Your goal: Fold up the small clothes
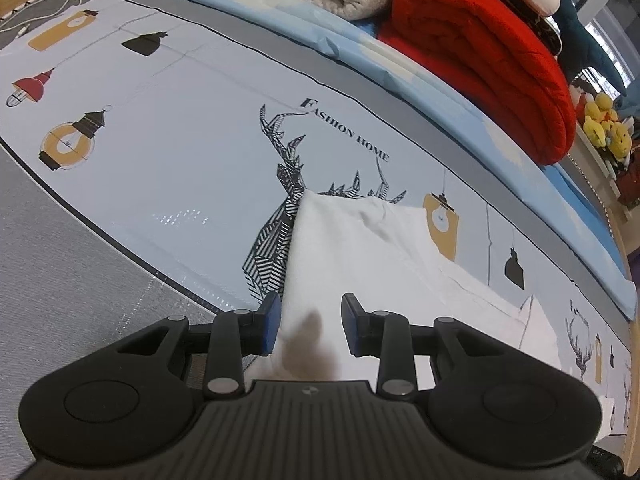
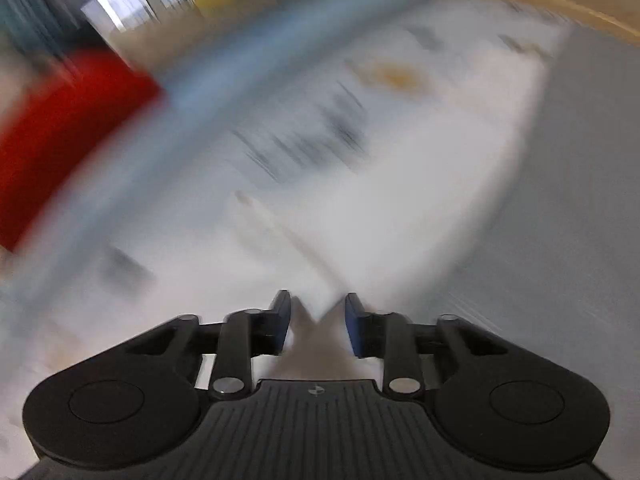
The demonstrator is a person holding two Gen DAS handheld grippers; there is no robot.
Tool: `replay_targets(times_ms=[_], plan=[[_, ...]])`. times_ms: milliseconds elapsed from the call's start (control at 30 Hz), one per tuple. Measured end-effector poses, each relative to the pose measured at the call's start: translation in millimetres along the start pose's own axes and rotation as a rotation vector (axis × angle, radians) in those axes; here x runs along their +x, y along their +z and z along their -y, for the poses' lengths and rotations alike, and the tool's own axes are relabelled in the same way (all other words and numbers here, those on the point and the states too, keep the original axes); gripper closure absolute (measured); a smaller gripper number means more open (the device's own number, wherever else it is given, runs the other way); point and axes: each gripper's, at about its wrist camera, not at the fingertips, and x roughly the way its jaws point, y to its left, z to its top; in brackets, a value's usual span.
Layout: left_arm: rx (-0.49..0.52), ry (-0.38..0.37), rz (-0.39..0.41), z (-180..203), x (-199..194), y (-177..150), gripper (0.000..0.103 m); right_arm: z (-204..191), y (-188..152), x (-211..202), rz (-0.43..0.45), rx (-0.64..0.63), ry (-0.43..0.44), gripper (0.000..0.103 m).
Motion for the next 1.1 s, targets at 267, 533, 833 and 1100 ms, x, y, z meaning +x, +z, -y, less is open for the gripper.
replay_targets(times_ms=[267, 533, 833, 1100], plan=[[0.026, -0.035, -0.028, 7.2, 1.4, -8.9, 0.068, -2.0, 9.4, -31.2, 0.142, -0.014, 0.305, 0.071], [0.052, -0.041, -0.058, 19.5, 8.6, -26.2, 0.083, -1.4, 5.0, -3.6, -0.029, 0.018, 0.264, 0.070], [0.016, -0.006, -0.093, 13.4, 17.8, -27.5, 0.082, -6.2, -3.0, 14.8, -0.155, -0.067, 0.143, 0.070], [-0.022, -0.037, -0.187, 7.5, 27.7, -30.0, 0.075, -13.4, 2.0, 12.7, -0.143, -0.115, 0.169, 0.054]])
